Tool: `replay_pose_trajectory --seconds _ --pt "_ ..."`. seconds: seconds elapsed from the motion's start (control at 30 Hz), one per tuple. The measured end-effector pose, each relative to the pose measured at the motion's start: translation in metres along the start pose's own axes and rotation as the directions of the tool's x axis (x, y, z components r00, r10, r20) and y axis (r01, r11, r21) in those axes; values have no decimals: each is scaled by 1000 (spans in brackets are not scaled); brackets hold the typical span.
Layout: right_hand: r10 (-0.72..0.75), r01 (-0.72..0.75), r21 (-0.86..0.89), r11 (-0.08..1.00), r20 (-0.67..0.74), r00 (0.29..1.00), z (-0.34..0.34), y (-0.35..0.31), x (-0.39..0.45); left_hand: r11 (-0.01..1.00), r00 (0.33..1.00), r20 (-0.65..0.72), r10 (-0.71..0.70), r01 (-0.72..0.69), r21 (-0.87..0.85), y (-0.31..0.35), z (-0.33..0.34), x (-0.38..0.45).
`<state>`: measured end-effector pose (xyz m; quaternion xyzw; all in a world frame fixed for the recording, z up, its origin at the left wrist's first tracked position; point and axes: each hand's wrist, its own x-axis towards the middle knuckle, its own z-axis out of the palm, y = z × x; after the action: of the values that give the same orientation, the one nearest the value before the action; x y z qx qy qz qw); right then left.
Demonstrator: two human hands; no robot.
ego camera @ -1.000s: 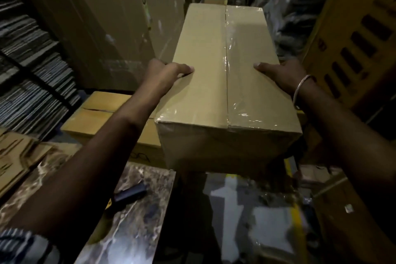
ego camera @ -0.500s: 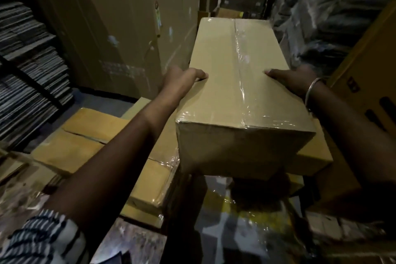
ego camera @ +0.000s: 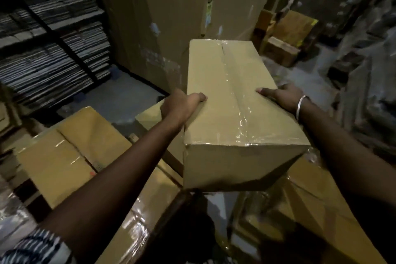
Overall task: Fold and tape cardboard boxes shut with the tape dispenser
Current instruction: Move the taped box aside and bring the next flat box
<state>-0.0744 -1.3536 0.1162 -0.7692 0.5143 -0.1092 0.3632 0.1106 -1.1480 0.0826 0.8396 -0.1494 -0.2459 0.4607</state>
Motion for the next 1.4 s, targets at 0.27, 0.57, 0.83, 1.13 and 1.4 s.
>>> replay_pose_trajectory --seconds 0.27,0.57,0.83,1.13,1.4 --pt "-57 93 -93 991 330 942 61 -22 154 968 959 -132 -252 251 -23 -22 38 70" --pt "-130 118 56 991 551 824 184 -25 239 878 872 -129 -472 451 -159 -84 62 105" --pt "-143 190 -7 982 629 764 262 -2 279 813 794 -195 -576 534 -231 -129 97 125" --pt "-133 253 -109 961 620 773 290 26 284 797 792 -159 -590 540 -270 -167 111 127" --pt "-110 261 -174 949 597 795 287 30 281 790 785 -134 -605 572 -220 -168 118 126"
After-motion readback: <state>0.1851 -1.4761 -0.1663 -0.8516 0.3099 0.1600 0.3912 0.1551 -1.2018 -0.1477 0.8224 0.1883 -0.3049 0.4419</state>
